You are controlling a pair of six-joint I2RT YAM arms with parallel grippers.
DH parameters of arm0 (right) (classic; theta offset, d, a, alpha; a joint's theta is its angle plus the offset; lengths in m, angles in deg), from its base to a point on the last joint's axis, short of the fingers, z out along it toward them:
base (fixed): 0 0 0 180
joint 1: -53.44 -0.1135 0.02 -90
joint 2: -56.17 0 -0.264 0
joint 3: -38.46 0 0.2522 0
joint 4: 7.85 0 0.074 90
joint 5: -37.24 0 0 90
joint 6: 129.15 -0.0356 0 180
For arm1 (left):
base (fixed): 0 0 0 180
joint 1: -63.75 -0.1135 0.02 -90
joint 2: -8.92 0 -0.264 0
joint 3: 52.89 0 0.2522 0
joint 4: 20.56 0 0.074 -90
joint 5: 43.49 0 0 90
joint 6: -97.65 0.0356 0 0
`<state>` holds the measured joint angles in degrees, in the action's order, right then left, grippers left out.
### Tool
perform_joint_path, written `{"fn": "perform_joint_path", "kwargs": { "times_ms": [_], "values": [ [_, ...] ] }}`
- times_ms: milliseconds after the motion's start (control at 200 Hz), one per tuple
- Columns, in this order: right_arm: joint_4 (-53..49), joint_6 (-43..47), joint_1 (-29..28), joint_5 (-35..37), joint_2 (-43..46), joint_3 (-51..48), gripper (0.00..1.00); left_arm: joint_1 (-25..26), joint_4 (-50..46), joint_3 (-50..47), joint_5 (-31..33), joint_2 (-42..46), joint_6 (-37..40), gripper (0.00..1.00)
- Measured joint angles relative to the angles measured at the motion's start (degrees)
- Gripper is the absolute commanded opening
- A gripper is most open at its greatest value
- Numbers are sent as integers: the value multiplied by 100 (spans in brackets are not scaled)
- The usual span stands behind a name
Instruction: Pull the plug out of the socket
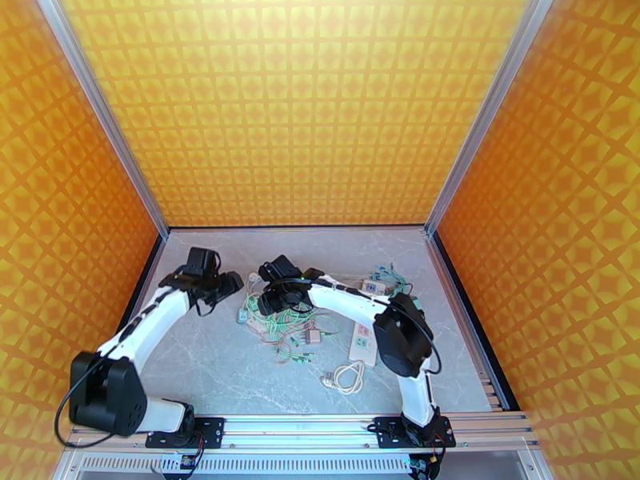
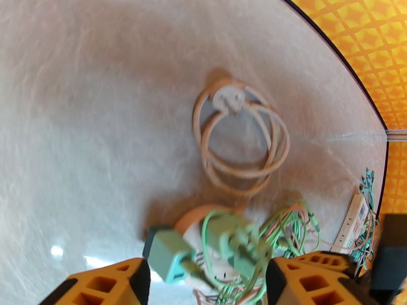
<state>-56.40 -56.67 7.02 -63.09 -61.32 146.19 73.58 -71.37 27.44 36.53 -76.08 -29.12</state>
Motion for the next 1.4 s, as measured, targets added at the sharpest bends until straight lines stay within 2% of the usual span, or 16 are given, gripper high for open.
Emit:
{"fn": "perform_joint_path", "kwargs": {
  "times_ms": [245, 365, 470, 850, 975, 1240, 1400],
  "values": [
    [-103, 181, -118, 269, -284, 177, 43, -52, -275, 756, -570, -1121, 212, 62],
    [-87, 334, -160, 350, -289, 175, 30, -50, -531, 894, -859, -1510, 236, 57],
    [-35, 466, -190, 472, -280, 155, 28, -15, -710, 992, -1082, -1738, 258, 52],
    [162, 721, -201, 568, -175, -37, 27, 251, -1038, 1016, -1425, -1998, 411, 49],
    [168, 732, -201, 568, -173, -48, 27, 260, -1034, 1014, -1451, -1998, 435, 42],
    [190, 737, -201, 584, -160, -63, 26, 260, -1082, 1023, -1414, -1998, 544, 35],
    [190, 739, -203, 595, -155, -63, 26, 262, -1152, 1043, -1342, -1974, 699, 35]
  ]
}}
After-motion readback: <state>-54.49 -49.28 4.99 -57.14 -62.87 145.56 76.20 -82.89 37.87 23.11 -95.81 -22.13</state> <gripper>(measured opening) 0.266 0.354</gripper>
